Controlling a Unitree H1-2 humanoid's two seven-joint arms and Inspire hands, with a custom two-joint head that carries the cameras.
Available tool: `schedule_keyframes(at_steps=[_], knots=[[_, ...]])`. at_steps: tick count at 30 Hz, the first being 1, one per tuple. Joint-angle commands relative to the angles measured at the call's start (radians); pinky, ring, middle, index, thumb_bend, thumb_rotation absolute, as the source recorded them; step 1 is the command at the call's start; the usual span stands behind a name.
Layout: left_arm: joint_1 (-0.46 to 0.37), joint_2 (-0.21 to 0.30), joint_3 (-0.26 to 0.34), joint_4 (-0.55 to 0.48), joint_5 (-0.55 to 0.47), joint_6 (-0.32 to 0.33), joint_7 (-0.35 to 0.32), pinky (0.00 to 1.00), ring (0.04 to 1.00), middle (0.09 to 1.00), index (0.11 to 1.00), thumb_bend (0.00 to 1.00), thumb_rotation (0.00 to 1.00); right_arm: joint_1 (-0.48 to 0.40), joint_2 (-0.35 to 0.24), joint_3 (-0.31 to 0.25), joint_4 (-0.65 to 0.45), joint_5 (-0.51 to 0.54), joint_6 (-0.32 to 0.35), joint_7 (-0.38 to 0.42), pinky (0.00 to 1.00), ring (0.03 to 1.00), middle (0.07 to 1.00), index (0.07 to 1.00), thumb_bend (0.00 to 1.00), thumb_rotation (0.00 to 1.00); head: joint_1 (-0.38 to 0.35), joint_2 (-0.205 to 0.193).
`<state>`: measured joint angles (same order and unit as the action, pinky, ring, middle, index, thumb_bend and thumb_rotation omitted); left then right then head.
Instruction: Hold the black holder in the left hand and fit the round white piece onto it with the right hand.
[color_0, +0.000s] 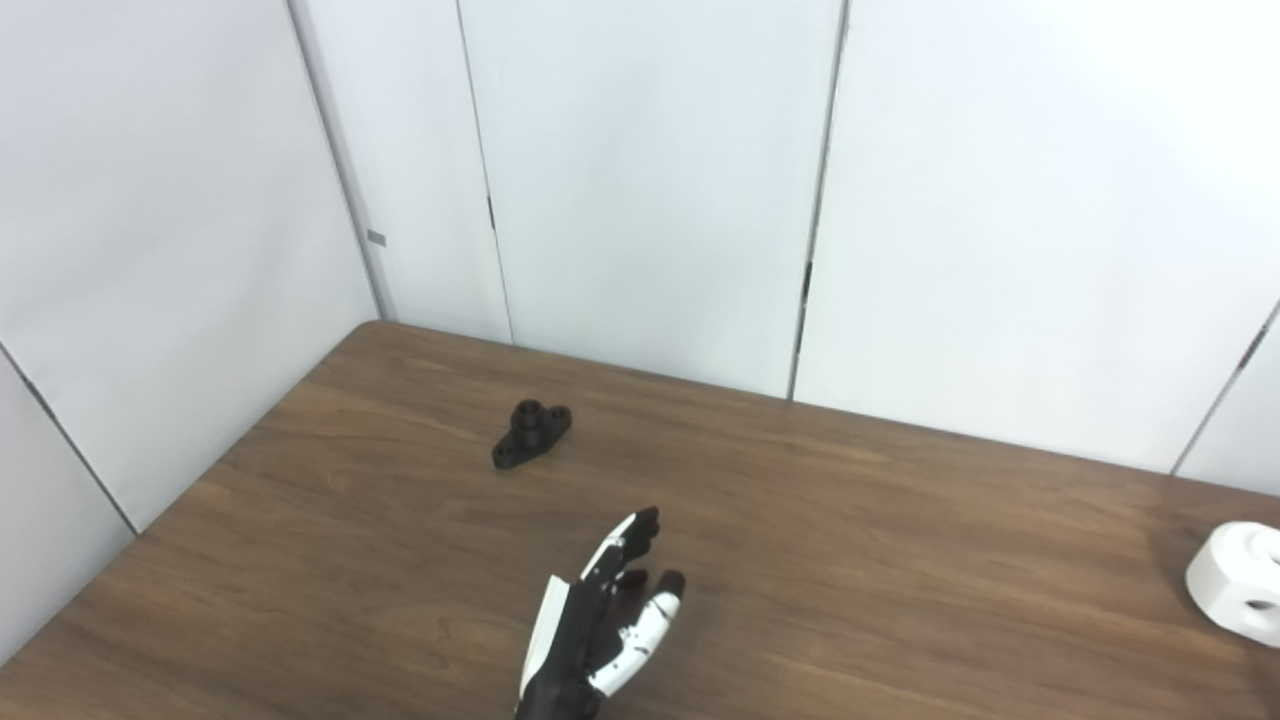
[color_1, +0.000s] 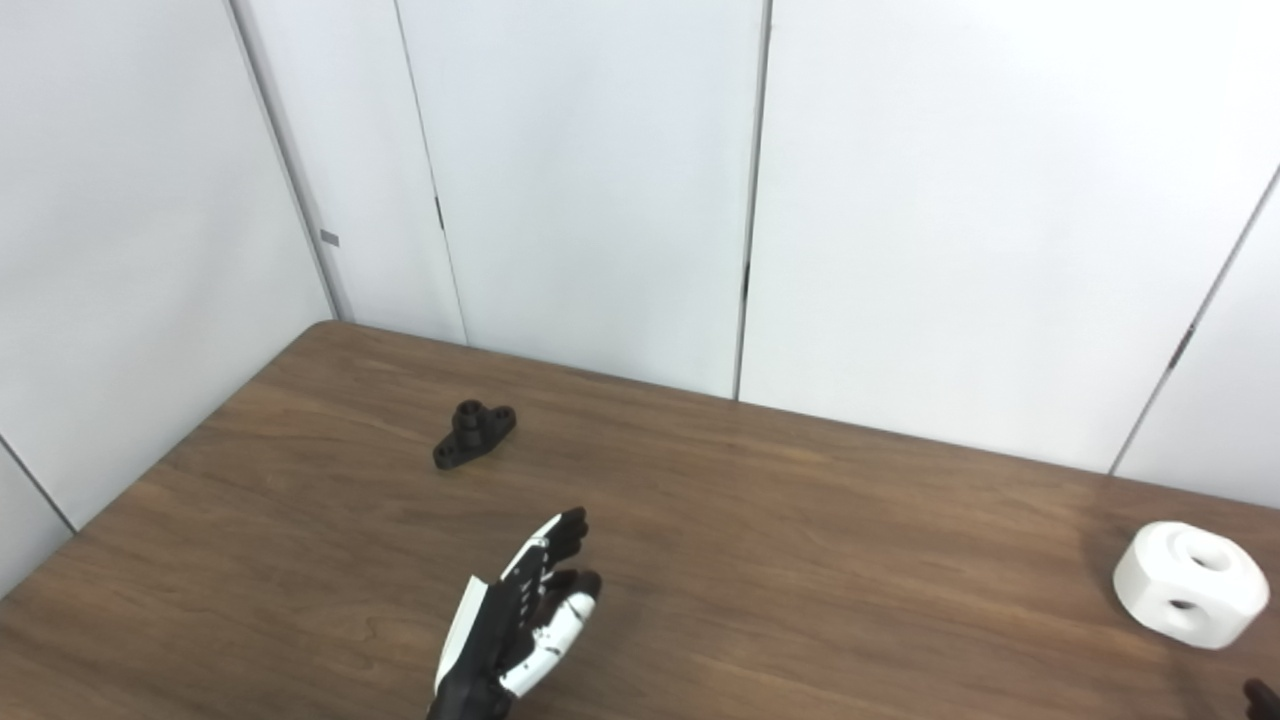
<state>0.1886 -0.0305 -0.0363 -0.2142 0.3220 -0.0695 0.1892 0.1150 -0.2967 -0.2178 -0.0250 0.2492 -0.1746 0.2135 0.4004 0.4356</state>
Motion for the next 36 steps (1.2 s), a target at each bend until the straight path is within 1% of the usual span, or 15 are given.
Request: schedule_keyframes(at_steps=[1,4,6,8,10,13,15,17,19,22,24,27,29,31,36], knots=[[0.024,-0.018,0.006,-0.071,0.056,0.012,0.026,0.79,0.844,0.868,0.877,0.54,0.36,0.037,0.009,0.003,0.055,0.018,-0.019,0.013,0.98,0.984,0.951,1.0,0.54,1.0,0.0,0.003],[0.004,-0.008,0.022,-0.111,0.073,0.048,0.021,0.8,0.849,0.875,0.881,0.55,0.27,0.036,0.006,0.0,0.05,0.026,-0.004,0.012,0.99,0.989,0.951,1.0,0.54,1.0,0.004,0.001],[-0.015,0.001,0.038,-0.135,0.078,0.072,0.017,0.79,0.843,0.875,0.876,0.56,0.21,0.035,0.004,0.0,0.05,0.018,-0.004,0.008,0.98,0.98,0.942,1.0,0.53,1.0,0.005,0.001],[-0.03,0.007,0.052,-0.159,0.101,0.108,0.015,0.77,0.836,0.871,0.867,0.58,0.19,0.033,0.002,0.0,0.054,0.015,-0.005,0.008,0.98,0.982,0.944,1.0,0.53,1.0,0.006,0.001],[-0.048,0.014,0.067,-0.191,0.143,0.164,0.011,0.76,0.823,0.859,0.853,0.61,0.2,0.03,0.0,0.0,0.059,0.015,-0.008,0.01,0.99,0.981,0.946,1.0,0.53,1.0,0.008,0.001],[-0.076,0.031,0.087,-0.23,0.246,0.241,0.012,0.77,0.828,0.846,0.832,0.69,0.27,0.032,0.001,0.001,0.051,0.016,0.001,0.007,0.97,0.975,0.941,1.0,0.52,1.0,0.008,0.001],[-0.093,0.049,0.097,-0.248,0.324,0.286,0.012,0.78,0.842,0.852,0.828,0.71,0.29,0.033,0.002,0.001,0.05,0.019,0.002,0.008,0.98,0.98,0.94,1.0,0.51,1.0,0.01,0.003],[-0.108,0.066,0.105,-0.257,0.377,0.315,0.011,0.76,0.836,0.849,0.821,0.71,0.27,0.032,0.003,0.001,0.05,0.019,0.0,0.008,0.98,0.979,0.938,1.0,0.51,1.0,0.009,0.003],[-0.127,0.089,0.119,-0.257,0.42,0.34,0.007,0.73,0.828,0.849,0.813,0.73,0.29,0.033,0.004,0.003,0.047,0.018,0.003,0.007,0.98,0.976,0.937,1.0,0.51,1.0,0.01,0.005],[-0.158,0.128,0.147,-0.244,0.45,0.368,0.0,0.71,0.832,0.86,0.805,0.73,0.3,0.034,0.004,0.005,0.046,0.012,0.0,0.007,0.98,0.977,0.942,1.0,0.51,1.0,0.008,0.005],[-0.174,0.151,0.164,-0.231,0.454,0.38,-0.002,0.73,0.847,0.867,0.803,0.74,0.3,0.033,0.005,0.006,0.048,0.008,-0.003,0.005,0.99,0.974,0.94,0.996,0.51,1.0,0.007,0.004],[-0.199,0.189,0.191,-0.208,0.444,0.406,-0.018,0.77,0.875,0.882,0.81,0.74,0.33,0.035,0.005,0.007,0.05,0.002,-0.012,0.005,0.98,0.964,0.934,0.968,0.51,1.0,0.006,0.006],[-0.21,0.205,0.2,-0.199,0.44,0.423,-0.024,0.79,0.89,0.892,0.817,0.74,0.35,0.036,0.005,0.008,0.048,-0.014,-0.011,-0.001,1.0,0.97,0.935,0.956,0.52,1.0,0.006,0.006],[-0.227,0.224,0.213,-0.181,0.437,0.434,-0.024,0.77,0.89,0.897,0.82,0.74,0.36,0.037,0.005,0.01,0.044,-0.028,-0.007,-0.007,1.0,0.977,0.931,0.939,0.51,1.0,0.006,0.006],[-0.267,0.28,0.228,-0.113,0.449,0.45,-0.022,0.79,0.899,0.886,0.799,0.76,0.42,0.035,0.009,0.009,0.051,-0.027,-0.012,-0.001,1.0,0.983,0.932,0.922,0.49,1.0,0.002,0.006]])
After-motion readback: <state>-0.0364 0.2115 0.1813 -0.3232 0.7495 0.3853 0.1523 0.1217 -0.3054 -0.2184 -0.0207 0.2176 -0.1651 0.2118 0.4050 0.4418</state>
